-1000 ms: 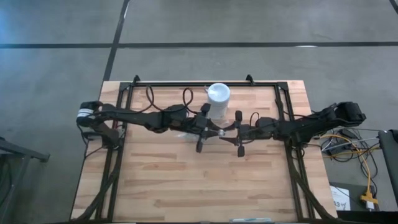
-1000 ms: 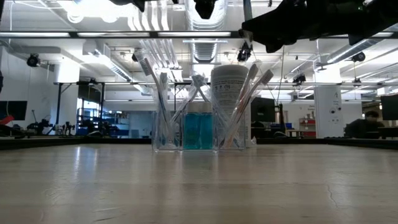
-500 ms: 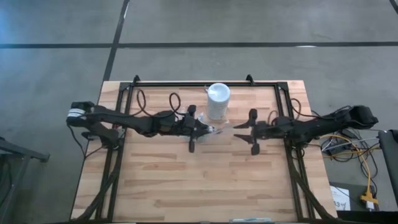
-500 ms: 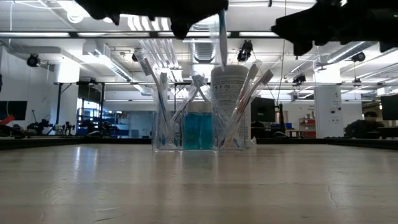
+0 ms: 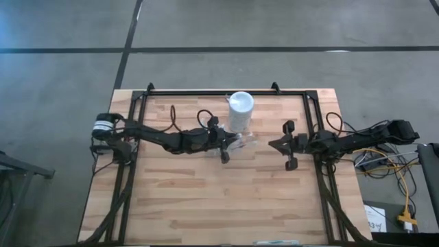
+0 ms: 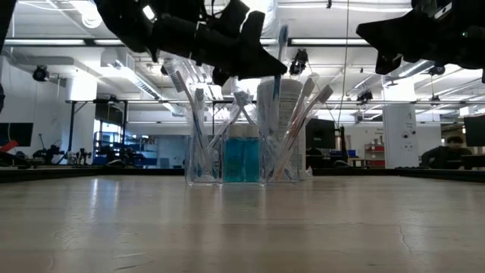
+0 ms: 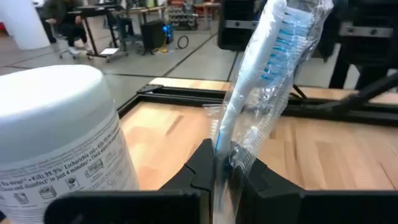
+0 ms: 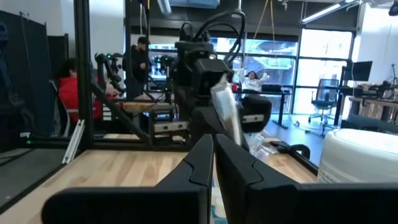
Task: Pick & Place toothbrushing station
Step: Put the blue toothbrush into the transparent organizer
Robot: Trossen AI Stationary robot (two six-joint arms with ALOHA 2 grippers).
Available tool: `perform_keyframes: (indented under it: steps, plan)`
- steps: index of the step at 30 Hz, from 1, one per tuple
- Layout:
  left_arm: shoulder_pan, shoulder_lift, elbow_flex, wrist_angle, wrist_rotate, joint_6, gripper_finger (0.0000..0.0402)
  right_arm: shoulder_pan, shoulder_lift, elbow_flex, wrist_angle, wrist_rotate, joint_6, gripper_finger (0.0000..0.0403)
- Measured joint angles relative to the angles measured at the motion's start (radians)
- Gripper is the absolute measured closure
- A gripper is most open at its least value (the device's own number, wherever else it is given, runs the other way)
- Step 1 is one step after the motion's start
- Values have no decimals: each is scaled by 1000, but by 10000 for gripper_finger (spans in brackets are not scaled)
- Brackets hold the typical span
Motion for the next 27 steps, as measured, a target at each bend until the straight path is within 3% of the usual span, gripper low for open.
perform_keyframes:
  steps: [11,27]
  plan:
    - [8,106,0,75,-1,-96,378,0,2,8,0,0,2,390]
    - [15,154,2,64,-26,-80,376,0,2,6,-3,0,2,390]
